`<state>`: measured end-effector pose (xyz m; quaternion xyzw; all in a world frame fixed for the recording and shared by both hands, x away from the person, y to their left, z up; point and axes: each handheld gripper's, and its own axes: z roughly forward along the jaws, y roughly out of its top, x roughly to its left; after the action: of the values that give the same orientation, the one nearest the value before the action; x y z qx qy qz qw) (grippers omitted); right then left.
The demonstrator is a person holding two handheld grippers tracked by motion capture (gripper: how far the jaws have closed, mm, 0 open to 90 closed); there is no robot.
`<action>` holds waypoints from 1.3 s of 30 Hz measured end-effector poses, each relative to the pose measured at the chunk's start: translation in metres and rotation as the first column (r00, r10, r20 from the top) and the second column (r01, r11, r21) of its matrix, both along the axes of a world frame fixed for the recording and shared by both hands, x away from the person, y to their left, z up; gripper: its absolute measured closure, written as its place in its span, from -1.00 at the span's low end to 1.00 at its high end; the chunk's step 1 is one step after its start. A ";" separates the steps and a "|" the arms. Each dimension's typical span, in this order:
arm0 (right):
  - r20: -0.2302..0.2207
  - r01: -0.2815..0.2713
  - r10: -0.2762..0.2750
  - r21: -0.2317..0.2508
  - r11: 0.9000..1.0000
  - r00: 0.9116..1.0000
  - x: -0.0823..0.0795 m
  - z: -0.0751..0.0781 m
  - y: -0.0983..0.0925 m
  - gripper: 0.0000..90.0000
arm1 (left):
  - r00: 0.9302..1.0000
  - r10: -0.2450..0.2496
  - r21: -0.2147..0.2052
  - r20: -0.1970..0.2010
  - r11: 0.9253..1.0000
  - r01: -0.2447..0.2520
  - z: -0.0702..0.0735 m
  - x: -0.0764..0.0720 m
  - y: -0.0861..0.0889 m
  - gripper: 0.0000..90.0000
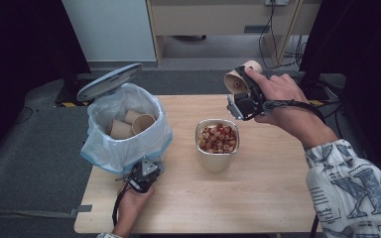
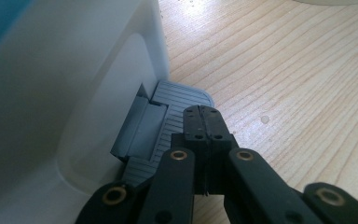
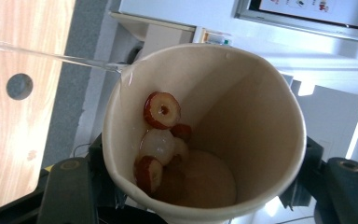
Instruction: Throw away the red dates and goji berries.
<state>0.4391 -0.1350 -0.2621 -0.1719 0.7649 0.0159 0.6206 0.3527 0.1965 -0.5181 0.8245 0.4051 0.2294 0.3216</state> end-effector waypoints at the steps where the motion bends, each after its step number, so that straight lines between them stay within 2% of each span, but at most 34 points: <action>1: 0.002 -0.003 0.003 0.008 1.000 1.000 0.000 0.001 0.000 -0.26 | 1.000 0.000 0.000 0.000 1.000 0.000 0.000 0.000 0.000 1.00; 2: 0.004 -0.003 0.003 0.004 1.000 1.000 0.000 0.000 0.001 -0.25 | 1.000 0.000 0.000 0.000 1.000 0.000 0.000 0.000 0.000 1.00; 6: 0.019 -0.017 0.019 -0.091 0.996 1.000 -0.001 -0.011 0.005 -0.25 | 1.000 0.000 -0.001 0.000 1.000 0.000 0.000 0.000 0.000 1.00; 10: 0.031 -0.007 0.009 -0.065 0.998 0.999 0.000 -0.007 0.004 -0.25 | 1.000 -0.001 -0.001 0.000 1.000 0.001 0.000 0.000 0.000 1.00; 13: 0.021 -0.023 0.026 -0.108 0.994 0.999 -0.001 -0.013 0.007 -0.25 | 1.000 0.000 -0.001 0.000 1.000 0.000 0.000 0.000 0.000 1.00; 15: 0.028 -0.026 0.030 -0.115 0.993 0.999 0.000 -0.014 0.007 -0.25 | 1.000 0.000 -0.001 0.000 1.000 0.000 0.000 0.000 0.000 1.00; 16: 0.037 -0.012 0.015 -0.075 0.997 0.999 0.001 -0.009 0.005 -0.25 | 1.000 0.000 -0.001 0.000 1.000 0.000 0.000 0.000 0.000 1.00; 17: 0.037 -0.012 0.015 -0.075 0.997 0.999 0.001 -0.009 0.005 -0.25 | 1.000 0.000 -0.001 0.000 1.000 0.000 0.000 0.000 0.000 1.00; 18: 0.062 -0.011 0.018 -0.120 0.993 0.998 0.000 -0.011 0.005 -0.24 | 1.000 0.000 -0.002 -0.001 1.000 0.000 0.000 0.000 0.000 1.00; 20: 0.057 -0.027 0.038 -0.175 0.984 0.998 -0.001 -0.019 0.007 -0.24 | 1.000 0.000 -0.001 0.000 1.000 0.000 0.000 0.000 0.000 1.00; 25: 0.050 -0.025 0.034 -0.161 0.987 0.998 0.000 -0.020 0.007 -0.24 | 1.000 0.000 -0.001 0.000 1.000 0.000 0.000 0.000 0.000 1.00; 27: 0.050 -0.026 0.033 -0.137 0.990 0.998 -0.001 -0.017 0.008 -0.24 | 1.000 -0.001 -0.002 -0.001 1.000 0.001 0.000 0.000 0.000 1.00; 39: 0.055 -0.039 0.047 -0.138 0.990 0.997 -0.002 -0.015 0.009 -0.24 | 1.000 0.000 -0.001 0.000 1.000 0.000 0.000 0.000 0.000 1.00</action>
<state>0.4368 -0.1256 -0.2773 -0.2309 0.7420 -0.0280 0.6288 0.3527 0.1966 -0.5182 0.8242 0.4054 0.2293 0.3221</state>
